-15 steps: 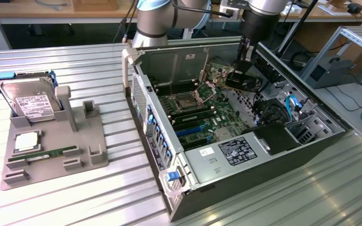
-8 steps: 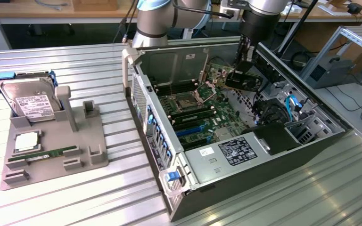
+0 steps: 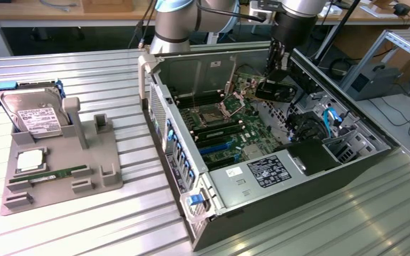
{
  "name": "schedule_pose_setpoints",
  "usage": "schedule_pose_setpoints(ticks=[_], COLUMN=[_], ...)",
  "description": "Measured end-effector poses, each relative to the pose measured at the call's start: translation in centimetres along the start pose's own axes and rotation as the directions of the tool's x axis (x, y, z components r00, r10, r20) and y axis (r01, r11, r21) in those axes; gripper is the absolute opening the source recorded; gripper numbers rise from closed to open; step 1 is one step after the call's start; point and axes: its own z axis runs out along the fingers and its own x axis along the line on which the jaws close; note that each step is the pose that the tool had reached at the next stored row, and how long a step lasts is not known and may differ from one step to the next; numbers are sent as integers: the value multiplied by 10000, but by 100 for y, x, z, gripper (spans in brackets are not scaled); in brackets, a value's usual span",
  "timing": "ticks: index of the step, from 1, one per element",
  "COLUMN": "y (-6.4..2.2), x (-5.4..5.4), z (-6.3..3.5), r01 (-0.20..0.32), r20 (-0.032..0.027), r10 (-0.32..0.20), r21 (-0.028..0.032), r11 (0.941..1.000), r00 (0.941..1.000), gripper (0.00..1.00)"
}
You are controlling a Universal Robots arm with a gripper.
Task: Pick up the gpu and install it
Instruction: 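Insert the gpu into the slot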
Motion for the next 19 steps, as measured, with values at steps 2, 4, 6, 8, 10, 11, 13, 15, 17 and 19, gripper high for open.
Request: schedule_pose_setpoints(ticks=[2, 4, 6, 8, 10, 11, 13, 15, 17, 19], y=[0, 0, 0, 0, 0, 0, 0, 0, 0, 0], x=[0, 0, 0, 0, 0, 0, 0, 0, 0, 0], z=[0, 0, 0, 0, 0, 0, 0, 0, 0, 0], r01=[153, 252, 358, 524, 669, 714, 799, 935, 1054, 1188], r20=[6, 10, 14, 21, 27, 29, 33, 39, 44, 50], r10=[-153, -252, -358, -524, -669, -714, -799, -935, -1054, -1187], r21=[-5, -8, -10, -15, -19, -20, -22, -26, -29, -32], r11=[9999, 9997, 9994, 9986, 9978, 9974, 9968, 9956, 9944, 9929], r00=[9999, 9997, 9994, 9986, 9978, 9974, 9968, 9956, 9944, 9929], gripper=[27, 27, 27, 27, 27, 27, 27, 27, 27, 27])
